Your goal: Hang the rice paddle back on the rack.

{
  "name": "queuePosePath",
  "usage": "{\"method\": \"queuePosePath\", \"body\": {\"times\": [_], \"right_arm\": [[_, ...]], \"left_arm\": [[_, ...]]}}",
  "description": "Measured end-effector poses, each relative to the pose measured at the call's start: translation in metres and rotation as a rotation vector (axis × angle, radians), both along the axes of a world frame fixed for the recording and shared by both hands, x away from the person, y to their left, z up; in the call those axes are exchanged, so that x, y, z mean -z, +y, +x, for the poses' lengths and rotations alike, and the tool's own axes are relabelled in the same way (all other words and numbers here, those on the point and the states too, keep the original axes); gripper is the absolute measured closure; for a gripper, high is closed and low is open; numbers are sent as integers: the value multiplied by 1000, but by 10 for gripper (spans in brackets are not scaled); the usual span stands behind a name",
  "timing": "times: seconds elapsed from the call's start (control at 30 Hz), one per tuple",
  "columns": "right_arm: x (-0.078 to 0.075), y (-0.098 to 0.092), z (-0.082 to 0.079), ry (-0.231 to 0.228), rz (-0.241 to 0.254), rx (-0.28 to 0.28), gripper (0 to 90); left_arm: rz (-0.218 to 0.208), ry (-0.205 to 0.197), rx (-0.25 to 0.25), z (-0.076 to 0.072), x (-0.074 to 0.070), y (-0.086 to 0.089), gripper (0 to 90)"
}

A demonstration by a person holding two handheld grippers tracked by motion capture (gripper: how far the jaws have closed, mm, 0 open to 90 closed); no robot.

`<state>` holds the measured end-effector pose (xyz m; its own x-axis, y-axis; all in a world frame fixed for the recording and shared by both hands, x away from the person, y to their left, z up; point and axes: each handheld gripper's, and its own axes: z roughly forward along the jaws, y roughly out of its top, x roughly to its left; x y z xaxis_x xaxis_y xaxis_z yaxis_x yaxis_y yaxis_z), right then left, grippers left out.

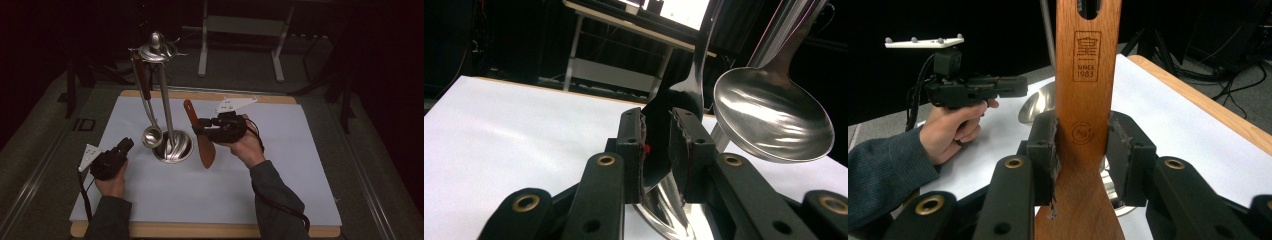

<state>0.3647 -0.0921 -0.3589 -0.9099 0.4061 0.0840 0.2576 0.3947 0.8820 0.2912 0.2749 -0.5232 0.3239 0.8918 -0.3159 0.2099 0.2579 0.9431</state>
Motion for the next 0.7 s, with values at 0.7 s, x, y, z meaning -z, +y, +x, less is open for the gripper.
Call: {"method": "queuePosePath", "body": {"times": [0.7], "right_arm": [[-12, 5, -1, -27, 30, 5, 663]], "left_arm": [[-2, -1, -1, 0, 0, 1, 758]]}}
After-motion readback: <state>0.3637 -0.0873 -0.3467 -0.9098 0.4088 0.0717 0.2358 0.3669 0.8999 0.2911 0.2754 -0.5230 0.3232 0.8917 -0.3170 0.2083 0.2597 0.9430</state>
